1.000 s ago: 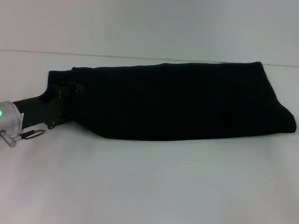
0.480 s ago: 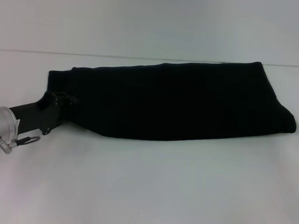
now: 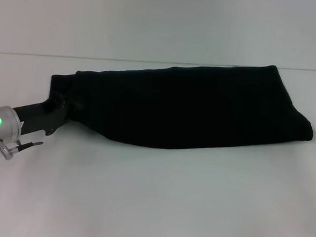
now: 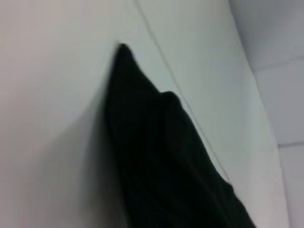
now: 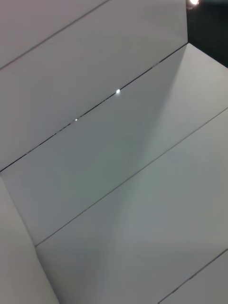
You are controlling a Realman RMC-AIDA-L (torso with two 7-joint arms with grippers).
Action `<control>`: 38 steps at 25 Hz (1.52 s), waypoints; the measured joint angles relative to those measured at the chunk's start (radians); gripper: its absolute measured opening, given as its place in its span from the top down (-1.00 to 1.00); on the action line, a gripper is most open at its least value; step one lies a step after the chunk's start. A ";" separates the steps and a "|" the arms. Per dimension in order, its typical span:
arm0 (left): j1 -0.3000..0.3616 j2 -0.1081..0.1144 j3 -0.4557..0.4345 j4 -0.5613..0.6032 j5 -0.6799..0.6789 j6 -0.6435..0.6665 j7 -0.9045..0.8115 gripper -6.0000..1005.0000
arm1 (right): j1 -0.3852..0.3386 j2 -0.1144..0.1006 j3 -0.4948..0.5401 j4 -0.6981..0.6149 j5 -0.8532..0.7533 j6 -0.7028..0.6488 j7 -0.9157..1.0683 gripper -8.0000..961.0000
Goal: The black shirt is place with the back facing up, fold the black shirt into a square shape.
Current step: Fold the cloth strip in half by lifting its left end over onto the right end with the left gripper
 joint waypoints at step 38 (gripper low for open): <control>0.066 0.035 0.022 0.064 0.041 -0.037 -0.044 0.74 | -0.036 -0.026 0.090 0.000 -0.004 -0.008 0.028 -0.84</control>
